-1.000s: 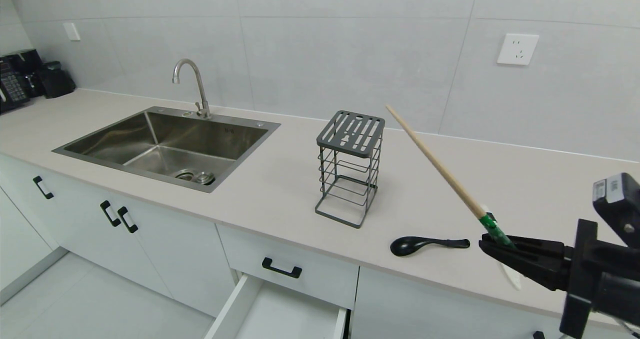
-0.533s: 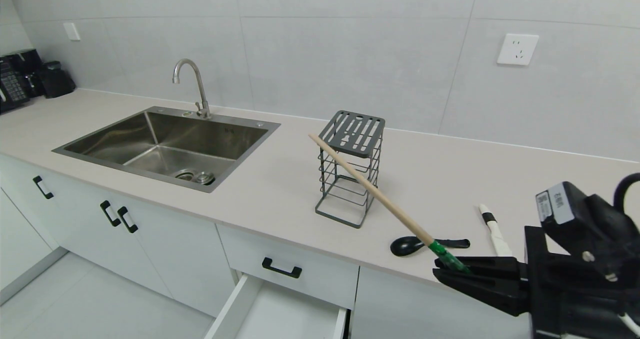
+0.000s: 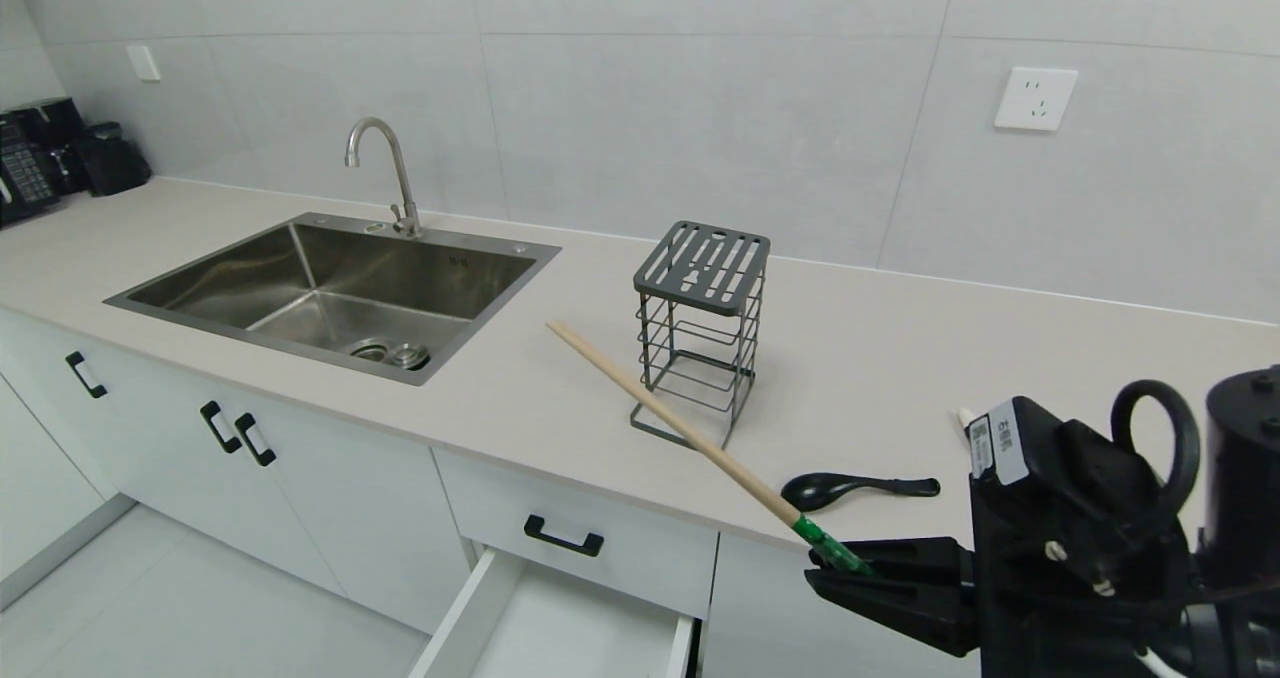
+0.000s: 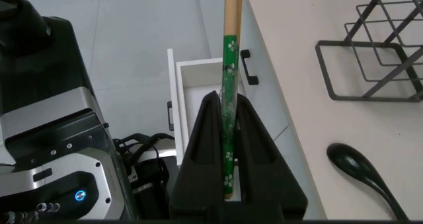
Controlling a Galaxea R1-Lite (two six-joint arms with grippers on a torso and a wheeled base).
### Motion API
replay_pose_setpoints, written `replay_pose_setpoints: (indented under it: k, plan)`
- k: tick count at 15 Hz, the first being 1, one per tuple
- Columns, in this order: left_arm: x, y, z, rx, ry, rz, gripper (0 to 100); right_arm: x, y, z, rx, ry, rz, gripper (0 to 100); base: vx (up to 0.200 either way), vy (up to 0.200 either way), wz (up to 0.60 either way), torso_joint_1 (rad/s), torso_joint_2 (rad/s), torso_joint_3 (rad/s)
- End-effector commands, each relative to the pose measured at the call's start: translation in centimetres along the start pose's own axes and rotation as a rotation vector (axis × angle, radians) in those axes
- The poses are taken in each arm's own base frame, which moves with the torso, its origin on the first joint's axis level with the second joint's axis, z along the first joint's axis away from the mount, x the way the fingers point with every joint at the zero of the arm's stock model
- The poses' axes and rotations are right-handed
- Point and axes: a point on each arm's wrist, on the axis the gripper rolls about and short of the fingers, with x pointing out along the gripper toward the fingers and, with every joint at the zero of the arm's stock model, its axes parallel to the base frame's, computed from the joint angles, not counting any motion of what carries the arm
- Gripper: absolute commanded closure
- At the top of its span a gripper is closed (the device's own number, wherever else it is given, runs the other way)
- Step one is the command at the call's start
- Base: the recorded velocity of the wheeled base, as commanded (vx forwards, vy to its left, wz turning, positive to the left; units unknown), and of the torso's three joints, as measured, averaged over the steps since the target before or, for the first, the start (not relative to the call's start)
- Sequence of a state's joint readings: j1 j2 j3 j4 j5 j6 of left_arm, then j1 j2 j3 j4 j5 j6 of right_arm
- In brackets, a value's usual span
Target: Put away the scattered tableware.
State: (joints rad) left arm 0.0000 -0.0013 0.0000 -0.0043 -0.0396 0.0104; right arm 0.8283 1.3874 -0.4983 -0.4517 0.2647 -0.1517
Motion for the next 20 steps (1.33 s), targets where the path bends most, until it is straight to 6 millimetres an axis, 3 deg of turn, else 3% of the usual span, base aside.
replay_pose_setpoints:
  k: [1, 6, 11, 15, 20]
  plan:
    - [0.0, 0.0, 0.0, 0.000, 0.001, 0.000, 0, 0.4, 0.1, -0.3, 0.001, 0.018, 0.012, 100, 0.000, 0.000, 0.00, 0.000, 0.00, 0.000]
    - [0.0, 0.0, 0.0, 0.000, 0.001, 0.000, 0, 0.5, 0.5, -0.3, -0.009, 0.008, 0.024, 100, 0.000, 0.000, 0.00, 0.000, 0.00, 0.000]
    - [0.0, 0.0, 0.0, 0.000, 0.001, 0.000, 0, 0.7, -0.5, -0.5, 0.014, 0.028, -0.054, 100, 0.000, 0.000, 0.00, 0.000, 0.00, 0.000]
    - [0.0, 0.0, 0.0, 0.000, 0.001, 0.000, 0, 3.4, -0.2, -1.1, 0.008, 0.112, -0.078, 100, 0.000, 0.000, 0.00, 0.000, 0.00, 0.000]
    - [0.0, 0.0, 0.0, 0.000, 0.001, 0.000, 0, 5.7, -0.1, 0.1, -0.020, 0.067, 0.096, 100, 0.000, 0.000, 0.00, 0.000, 0.00, 0.000]
